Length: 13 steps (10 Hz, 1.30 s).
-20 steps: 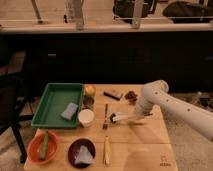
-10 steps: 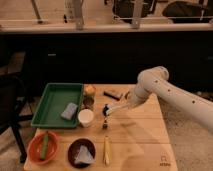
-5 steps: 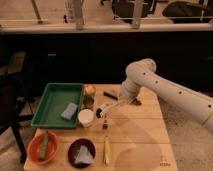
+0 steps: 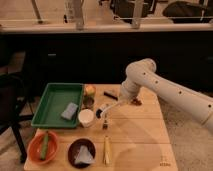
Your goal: Place brush in tray
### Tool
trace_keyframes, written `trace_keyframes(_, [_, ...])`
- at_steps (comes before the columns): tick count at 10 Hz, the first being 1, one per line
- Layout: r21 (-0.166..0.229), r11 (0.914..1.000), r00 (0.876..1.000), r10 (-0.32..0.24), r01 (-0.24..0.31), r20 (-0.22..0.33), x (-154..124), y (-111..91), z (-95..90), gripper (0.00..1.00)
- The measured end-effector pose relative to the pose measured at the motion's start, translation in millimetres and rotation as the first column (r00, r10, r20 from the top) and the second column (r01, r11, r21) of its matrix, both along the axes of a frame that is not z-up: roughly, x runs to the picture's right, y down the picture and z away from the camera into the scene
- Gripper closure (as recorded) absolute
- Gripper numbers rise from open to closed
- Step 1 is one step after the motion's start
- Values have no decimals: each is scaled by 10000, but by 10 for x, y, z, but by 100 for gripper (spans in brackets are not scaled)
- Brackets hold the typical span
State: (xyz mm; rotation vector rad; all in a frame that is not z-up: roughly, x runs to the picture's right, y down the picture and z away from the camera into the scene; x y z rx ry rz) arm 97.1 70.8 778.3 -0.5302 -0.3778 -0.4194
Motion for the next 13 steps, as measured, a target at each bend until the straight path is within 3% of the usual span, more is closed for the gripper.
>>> trace_keyframes(7, [-10,10000,9999,-94,94,91,1,-24,33,100])
trace_keyframes(10, [37,9981,9963,-613,612,595,-255,-296,271,100])
trace_keyframes(13, [208,9905,9838,-1371,1356,1152,-612,-725,537,100])
